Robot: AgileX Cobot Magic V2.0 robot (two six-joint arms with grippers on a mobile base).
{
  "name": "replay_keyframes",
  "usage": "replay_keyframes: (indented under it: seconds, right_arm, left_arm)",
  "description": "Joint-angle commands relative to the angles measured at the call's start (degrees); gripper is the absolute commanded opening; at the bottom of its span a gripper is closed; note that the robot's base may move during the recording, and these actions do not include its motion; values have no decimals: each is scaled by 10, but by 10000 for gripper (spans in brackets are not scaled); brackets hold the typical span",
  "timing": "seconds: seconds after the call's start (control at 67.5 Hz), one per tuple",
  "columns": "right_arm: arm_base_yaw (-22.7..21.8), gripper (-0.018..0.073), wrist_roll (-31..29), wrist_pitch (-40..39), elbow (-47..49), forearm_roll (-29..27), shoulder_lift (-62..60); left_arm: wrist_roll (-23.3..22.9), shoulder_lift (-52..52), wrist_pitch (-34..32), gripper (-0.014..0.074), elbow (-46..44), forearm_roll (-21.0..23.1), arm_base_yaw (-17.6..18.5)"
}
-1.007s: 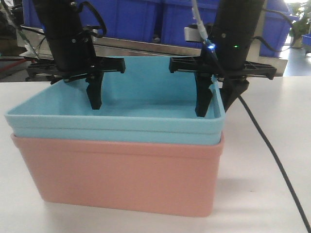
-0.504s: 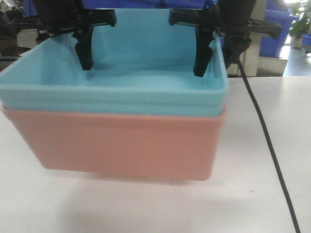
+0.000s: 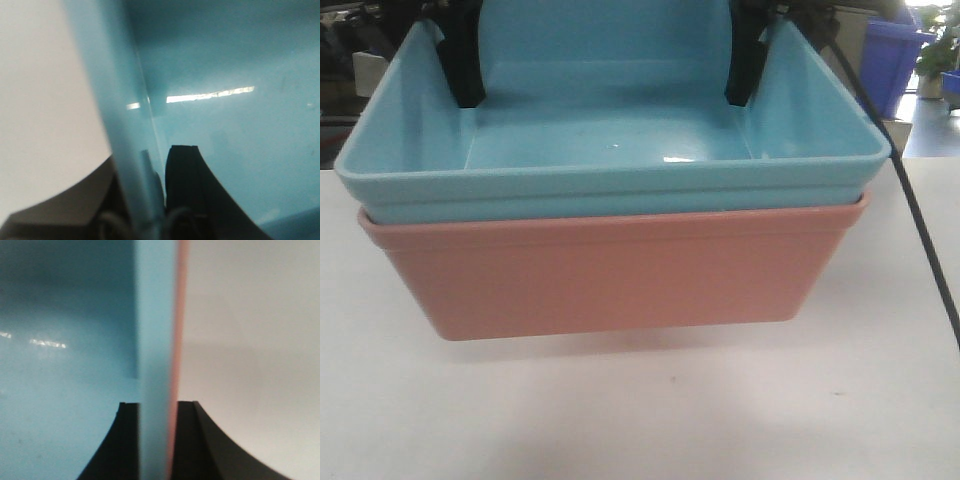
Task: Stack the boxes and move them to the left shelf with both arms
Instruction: 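Lift the stacked bins with both grippers toward the robot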
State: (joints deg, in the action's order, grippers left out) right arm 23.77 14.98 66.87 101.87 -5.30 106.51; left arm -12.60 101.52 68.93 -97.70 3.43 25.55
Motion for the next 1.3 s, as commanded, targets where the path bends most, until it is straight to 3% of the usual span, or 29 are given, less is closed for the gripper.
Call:
replay_keyframes:
  seconds: [0.0,0.207,0.533,0.889,1.096,1.288]
  right_arm:
    - [2,52,-7,-4,25,-27,-38]
    - [2,52,-7,46,24,-39,-44]
    - [5,58,-7,55,24,-33,-97]
    - [47,58,-7,48,12,21,-146]
    - [49,58,-7,5,-70,22,-183]
    - [49,58,3,-37,-190,13,-252]
  left_arm:
    - [13,-51,-14,-1,-23,33,7]
    - [10,-61,7,-1,-23,33,7]
    - [10,-85,26,-1,-23,32,7]
    - [10,-190,-37,-1,62,22,7]
    - [10,-249,-101,-1,164,43,7]
    - [10,-281,-108,-1,228,72,7]
